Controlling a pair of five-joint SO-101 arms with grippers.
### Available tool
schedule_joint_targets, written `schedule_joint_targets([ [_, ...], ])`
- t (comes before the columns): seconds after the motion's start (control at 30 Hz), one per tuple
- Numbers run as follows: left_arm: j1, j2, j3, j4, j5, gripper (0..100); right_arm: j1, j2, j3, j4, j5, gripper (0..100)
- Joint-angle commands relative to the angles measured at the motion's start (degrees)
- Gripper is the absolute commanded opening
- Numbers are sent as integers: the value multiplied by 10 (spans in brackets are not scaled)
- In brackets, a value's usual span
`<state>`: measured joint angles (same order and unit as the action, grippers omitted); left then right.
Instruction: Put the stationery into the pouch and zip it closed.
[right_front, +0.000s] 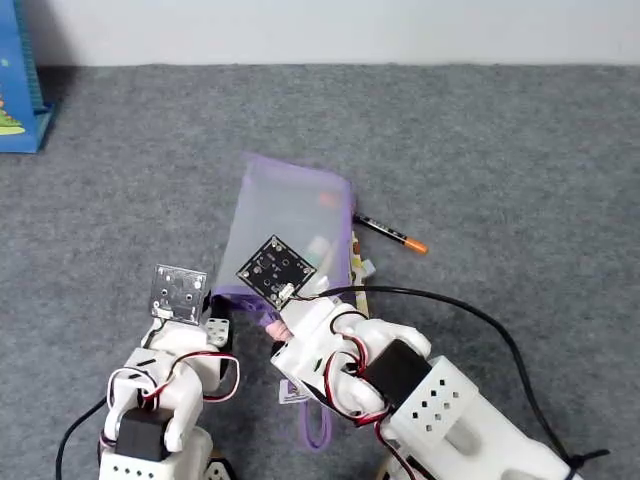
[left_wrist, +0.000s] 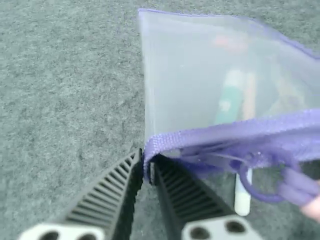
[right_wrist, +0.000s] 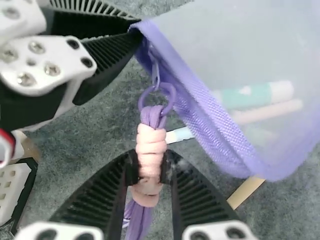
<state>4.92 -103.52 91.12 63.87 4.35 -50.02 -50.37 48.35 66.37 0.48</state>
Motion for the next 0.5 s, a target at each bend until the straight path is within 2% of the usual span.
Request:
schedule_joint_targets([
  [0.0,-8,-9,-13,-12,-9,12,30,-27,-8,6,7,9],
  [0.27,-11,-9,-14,-11,-9,12,151,-51,-8,7,53,8],
  [0.47,-32,-9,-14,-12,-9,12,221,-152,-43,91,93,8],
])
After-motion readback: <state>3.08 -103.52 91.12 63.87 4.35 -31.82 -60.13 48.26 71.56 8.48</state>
